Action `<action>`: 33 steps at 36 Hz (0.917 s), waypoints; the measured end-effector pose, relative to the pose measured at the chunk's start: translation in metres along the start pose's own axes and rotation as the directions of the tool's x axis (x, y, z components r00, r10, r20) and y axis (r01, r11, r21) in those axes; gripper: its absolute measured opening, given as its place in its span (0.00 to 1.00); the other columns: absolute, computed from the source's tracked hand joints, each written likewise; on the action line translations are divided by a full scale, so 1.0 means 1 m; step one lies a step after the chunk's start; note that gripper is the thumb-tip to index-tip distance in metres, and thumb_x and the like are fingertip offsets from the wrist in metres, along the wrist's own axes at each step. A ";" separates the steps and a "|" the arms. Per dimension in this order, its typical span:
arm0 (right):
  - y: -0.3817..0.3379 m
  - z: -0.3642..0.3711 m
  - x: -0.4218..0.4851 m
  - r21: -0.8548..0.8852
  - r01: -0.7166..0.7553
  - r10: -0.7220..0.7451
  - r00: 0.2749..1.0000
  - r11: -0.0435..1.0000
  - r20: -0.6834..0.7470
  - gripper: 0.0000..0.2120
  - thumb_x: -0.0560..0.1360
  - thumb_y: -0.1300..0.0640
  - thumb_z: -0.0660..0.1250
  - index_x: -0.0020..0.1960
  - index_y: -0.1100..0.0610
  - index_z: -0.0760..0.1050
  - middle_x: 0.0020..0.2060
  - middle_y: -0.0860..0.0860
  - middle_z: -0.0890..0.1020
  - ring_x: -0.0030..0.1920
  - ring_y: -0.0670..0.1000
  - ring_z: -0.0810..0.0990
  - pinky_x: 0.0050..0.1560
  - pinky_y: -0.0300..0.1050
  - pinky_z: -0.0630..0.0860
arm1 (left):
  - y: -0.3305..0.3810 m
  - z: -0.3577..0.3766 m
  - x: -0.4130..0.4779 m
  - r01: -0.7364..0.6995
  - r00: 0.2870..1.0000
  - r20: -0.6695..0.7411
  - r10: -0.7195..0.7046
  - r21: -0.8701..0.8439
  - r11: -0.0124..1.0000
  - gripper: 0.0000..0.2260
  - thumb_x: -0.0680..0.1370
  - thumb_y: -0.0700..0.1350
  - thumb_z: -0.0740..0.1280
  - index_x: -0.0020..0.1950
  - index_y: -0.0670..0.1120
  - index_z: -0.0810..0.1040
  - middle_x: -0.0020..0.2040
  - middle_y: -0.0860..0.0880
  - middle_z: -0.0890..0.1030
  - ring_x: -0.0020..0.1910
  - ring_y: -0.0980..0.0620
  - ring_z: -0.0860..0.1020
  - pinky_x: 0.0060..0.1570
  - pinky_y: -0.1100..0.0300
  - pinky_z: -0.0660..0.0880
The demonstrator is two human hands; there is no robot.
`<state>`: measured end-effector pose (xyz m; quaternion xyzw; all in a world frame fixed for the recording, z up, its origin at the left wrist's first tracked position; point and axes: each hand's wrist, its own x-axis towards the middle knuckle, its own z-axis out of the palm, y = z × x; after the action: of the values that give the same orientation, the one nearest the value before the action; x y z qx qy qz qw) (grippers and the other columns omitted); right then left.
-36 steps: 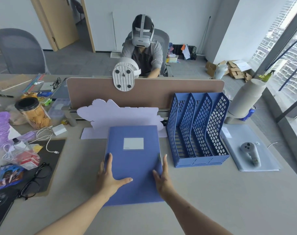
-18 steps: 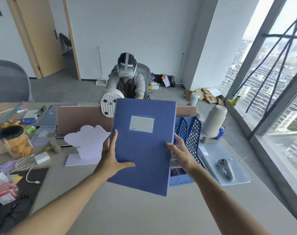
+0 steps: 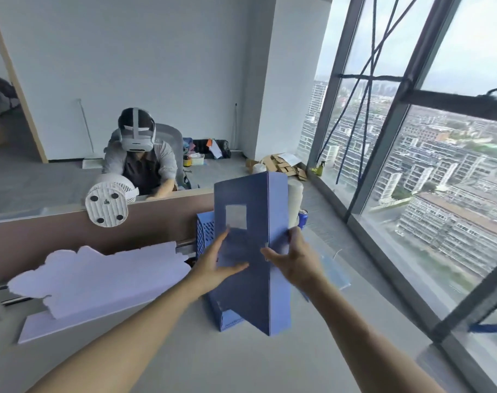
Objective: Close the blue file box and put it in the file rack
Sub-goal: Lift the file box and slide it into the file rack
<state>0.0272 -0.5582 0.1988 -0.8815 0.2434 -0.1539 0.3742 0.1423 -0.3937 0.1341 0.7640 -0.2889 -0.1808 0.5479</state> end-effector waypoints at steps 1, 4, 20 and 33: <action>-0.002 0.002 -0.002 0.017 0.001 -0.001 1.000 1.000 -0.007 0.23 0.69 0.44 0.71 0.52 0.51 0.61 0.49 0.51 0.76 0.47 0.57 0.76 0.43 0.47 0.70 | 0.006 0.002 0.005 0.004 1.000 0.002 -0.004 -0.058 0.998 0.47 0.64 0.62 0.76 0.77 0.63 0.55 0.78 0.57 0.58 0.75 0.60 0.55 0.76 0.51 0.59; -0.002 0.014 -0.007 0.056 0.030 -0.027 0.998 0.998 -0.050 0.22 0.69 0.44 0.71 0.51 0.50 0.60 0.52 0.52 0.78 0.52 0.58 0.77 0.45 0.49 0.70 | 0.017 0.001 0.017 0.028 0.999 0.026 -0.025 -0.136 0.990 0.44 0.58 0.66 0.78 0.69 0.77 0.59 0.77 0.58 0.62 0.76 0.53 0.64 0.73 0.45 0.66; 0.007 0.086 0.013 0.232 0.043 -0.023 0.996 0.972 -0.089 0.18 0.70 0.47 0.69 0.53 0.49 0.63 0.52 0.45 0.75 0.46 0.51 0.74 0.44 0.48 0.71 | -0.009 -0.030 0.046 0.108 0.994 0.024 -0.106 -0.267 0.958 0.41 0.72 0.27 0.61 0.58 0.78 0.71 0.75 0.57 0.67 0.69 0.51 0.74 0.61 0.45 0.76; 0.043 0.160 0.033 0.315 -0.041 0.061 0.997 0.948 -0.054 0.26 0.70 0.43 0.69 0.62 0.45 0.62 0.61 0.45 0.75 0.54 0.55 0.78 0.53 0.54 0.75 | -0.049 -0.045 0.040 0.189 0.979 0.038 -0.198 0.179 0.966 0.43 0.74 0.35 0.64 0.68 0.79 0.51 0.65 0.65 0.75 0.46 0.53 0.70 0.51 0.58 0.73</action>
<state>0.1135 -0.5087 0.0627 -0.7992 0.2500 -0.2084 0.5054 0.2115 -0.3748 0.1043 0.8283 -0.2429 -0.2286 0.4502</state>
